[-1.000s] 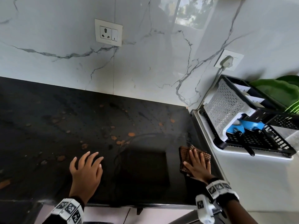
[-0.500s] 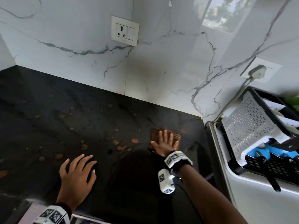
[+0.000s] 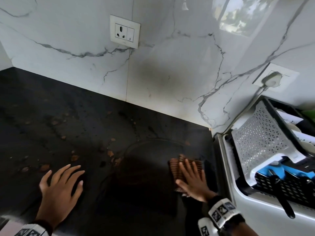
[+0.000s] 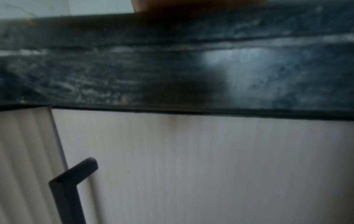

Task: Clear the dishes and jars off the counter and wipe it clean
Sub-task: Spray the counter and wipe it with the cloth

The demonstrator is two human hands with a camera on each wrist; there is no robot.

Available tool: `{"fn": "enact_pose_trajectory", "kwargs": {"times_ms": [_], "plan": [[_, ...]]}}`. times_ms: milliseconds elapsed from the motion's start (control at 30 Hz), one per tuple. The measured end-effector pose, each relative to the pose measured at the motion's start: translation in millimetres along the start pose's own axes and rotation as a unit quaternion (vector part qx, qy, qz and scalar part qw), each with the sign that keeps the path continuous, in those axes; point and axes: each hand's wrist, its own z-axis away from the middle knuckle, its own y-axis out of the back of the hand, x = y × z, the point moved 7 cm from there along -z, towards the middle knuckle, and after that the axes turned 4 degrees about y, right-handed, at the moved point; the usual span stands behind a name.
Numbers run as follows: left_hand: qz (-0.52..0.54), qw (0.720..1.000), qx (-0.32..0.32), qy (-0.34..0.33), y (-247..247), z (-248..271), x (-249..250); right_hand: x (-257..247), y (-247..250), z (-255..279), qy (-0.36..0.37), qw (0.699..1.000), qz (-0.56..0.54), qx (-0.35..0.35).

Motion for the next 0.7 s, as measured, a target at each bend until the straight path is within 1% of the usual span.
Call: {"fn": "enact_pose_trajectory", "kwargs": {"times_ms": [67, 133, 200, 267, 333, 467, 600, 700], "plan": [[0.002, 1.0, 0.004, 0.017, 1.6, -1.1, -1.2, 42.4, 14.7, -14.7, -0.078, 0.996, -0.033, 0.001], [-0.008, 1.0, -0.003, 0.024, -3.4, -0.5, -6.1, 67.8, 27.5, -32.2, -0.115, 0.991, -0.061, -0.002], [-0.018, 0.999, -0.025, 0.031, -13.5, 1.0, -17.6, 80.9, 40.3, -52.1, -0.131, 0.989, -0.072, 0.005], [-0.027, 0.998, -0.045, 0.036, -21.2, 1.8, -26.6, 88.5, 54.9, -70.7, -0.149, 0.985, -0.08, 0.026], [-0.036, 0.998, -0.047, 0.034, -18.4, 0.7, -24.3, 94.1, 65.2, -85.6, -0.17, 0.98, -0.098, 0.036], [-0.035, 0.997, -0.054, 0.05, -10.2, -1.5, -15.8, 105.4, 78.1, -117.6, -0.189, 0.979, -0.079, 0.024], [-0.023, 0.994, -0.082, 0.064, -15.4, -0.2, -25.6, 117.2, 91.9, -146.7, -0.214, 0.97, -0.105, 0.04], [-0.006, 0.995, -0.077, 0.067, -15.5, -1.4, -26.0, 128.9, 94.7, -170.5, -0.213, 0.974, -0.075, 0.02]]}}
